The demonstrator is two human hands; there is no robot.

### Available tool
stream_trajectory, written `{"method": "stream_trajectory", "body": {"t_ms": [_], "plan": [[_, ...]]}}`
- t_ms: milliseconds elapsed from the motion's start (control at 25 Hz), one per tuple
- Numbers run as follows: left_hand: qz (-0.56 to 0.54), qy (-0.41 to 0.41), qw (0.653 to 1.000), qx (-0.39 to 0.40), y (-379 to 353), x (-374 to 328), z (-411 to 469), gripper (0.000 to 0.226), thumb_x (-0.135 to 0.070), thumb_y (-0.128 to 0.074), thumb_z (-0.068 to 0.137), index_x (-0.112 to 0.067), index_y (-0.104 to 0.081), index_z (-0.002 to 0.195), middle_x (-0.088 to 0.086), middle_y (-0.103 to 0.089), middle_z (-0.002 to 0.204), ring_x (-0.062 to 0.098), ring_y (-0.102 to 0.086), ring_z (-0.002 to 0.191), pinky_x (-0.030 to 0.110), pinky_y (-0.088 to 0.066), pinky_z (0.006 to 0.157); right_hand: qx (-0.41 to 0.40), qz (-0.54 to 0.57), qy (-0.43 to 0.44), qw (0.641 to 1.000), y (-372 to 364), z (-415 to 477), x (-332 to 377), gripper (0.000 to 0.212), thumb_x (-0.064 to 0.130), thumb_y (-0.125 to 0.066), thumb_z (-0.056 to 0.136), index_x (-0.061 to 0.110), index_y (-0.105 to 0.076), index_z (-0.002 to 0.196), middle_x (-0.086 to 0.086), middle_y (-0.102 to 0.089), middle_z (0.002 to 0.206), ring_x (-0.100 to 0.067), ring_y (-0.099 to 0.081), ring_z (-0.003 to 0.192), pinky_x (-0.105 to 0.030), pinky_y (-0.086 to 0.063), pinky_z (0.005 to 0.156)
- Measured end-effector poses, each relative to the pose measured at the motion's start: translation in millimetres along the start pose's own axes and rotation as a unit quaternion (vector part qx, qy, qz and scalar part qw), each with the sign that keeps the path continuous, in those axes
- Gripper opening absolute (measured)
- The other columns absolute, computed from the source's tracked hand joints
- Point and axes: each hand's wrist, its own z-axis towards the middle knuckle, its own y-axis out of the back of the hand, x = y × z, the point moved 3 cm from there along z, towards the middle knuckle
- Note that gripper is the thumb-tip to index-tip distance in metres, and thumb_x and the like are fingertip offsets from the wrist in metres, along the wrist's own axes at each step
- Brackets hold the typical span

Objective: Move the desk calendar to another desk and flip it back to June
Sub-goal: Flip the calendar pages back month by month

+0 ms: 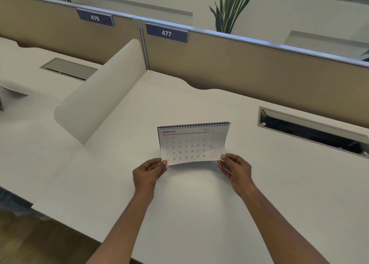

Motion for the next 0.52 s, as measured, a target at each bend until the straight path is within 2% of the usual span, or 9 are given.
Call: {"method": "stream_trajectory", "body": {"t_ms": [320,520], "plan": [[0.011,-0.021,0.999,0.033,3,-4,-7,0.020,0.001,-0.088,0.078,0.000,-0.077,0.095,0.018,-0.083,0.092,0.024,-0.080,0.082,0.029,-0.065,0.077,0.007,0.010,0.019,1.000,1,-5,1,0.015,-0.004,-0.075,0.086,-0.001,-0.069,0.099,-0.021,-0.075,0.103,-0.030,-0.071,0.086,-0.033,-0.064,0.079],[0.022,-0.027,0.999,0.036,6,-5,-11,0.013,-0.003,-0.089,0.077,-0.007,-0.082,0.087,0.012,-0.083,0.090,0.020,-0.079,0.081,0.028,-0.065,0.074,0.002,0.029,0.016,0.999,3,-7,2,0.018,-0.006,-0.075,0.085,-0.004,-0.069,0.101,-0.022,-0.075,0.101,-0.031,-0.072,0.083,-0.033,-0.064,0.078]]}}
